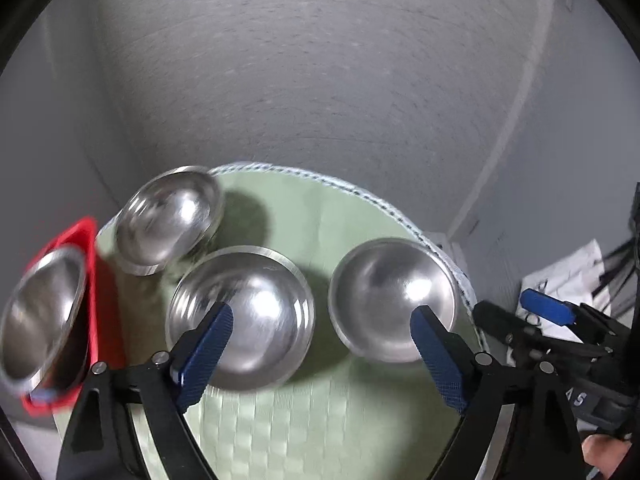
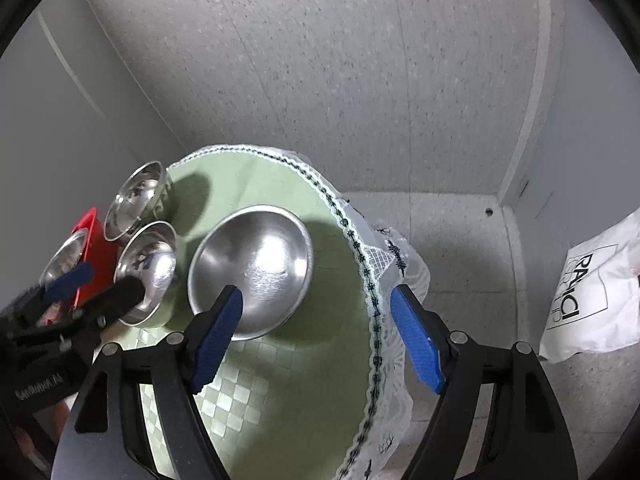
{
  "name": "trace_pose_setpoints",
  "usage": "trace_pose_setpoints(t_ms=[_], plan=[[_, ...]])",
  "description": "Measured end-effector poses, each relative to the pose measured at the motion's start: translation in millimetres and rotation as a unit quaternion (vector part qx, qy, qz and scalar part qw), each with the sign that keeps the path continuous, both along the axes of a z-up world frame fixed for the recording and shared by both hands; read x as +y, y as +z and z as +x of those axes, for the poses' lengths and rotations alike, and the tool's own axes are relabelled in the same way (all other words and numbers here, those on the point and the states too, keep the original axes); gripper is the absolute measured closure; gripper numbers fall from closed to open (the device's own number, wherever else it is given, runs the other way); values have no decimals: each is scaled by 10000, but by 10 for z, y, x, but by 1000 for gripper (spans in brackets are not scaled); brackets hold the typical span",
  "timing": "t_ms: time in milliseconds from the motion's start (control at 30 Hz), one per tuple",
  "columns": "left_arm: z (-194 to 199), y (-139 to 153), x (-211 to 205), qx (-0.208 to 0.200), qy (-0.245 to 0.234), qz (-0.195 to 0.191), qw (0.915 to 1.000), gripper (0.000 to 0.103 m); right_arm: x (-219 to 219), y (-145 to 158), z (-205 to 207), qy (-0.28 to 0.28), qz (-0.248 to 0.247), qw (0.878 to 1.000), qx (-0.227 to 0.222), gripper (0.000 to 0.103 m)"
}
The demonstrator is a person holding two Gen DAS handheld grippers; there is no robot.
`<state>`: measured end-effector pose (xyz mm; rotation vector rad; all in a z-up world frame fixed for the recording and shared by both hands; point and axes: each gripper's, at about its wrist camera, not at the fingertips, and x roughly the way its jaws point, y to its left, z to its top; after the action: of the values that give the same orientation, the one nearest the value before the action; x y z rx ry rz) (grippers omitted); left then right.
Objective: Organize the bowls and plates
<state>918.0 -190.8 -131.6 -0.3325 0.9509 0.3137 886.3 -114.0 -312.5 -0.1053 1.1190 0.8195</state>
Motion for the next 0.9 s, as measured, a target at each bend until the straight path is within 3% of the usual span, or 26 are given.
trace_pose_setpoints(t_ms=[100,133,267,433,667,800,900], plan=[[359,-102,32,146,-453,203,9987,20,69,-101,34,-14,-52,9999,94,33],[484,-164,58,273,-581,225,9977,28,96,-158,51,-18,-54,9998,175,33],[896,-447,163,703,-960,166,9928,35,179,-372,79,-55,-135,9990,426,35],[1214,-667,125,860,-1321,287,9871,37,232,-594,99,-106,-140,9970,750,43],[1404,-821,72,916,-1633,296,9819,42,326,-613,99,-119,-79,9966,817,57],[1374,-906,128,966,-1735,279,9797,42,376,-631,83,-76,33,9957,918,72],[1388,-985,150,1060,-1820,166,9774,51,403,-655,72,-56,94,9949,1001,80]])
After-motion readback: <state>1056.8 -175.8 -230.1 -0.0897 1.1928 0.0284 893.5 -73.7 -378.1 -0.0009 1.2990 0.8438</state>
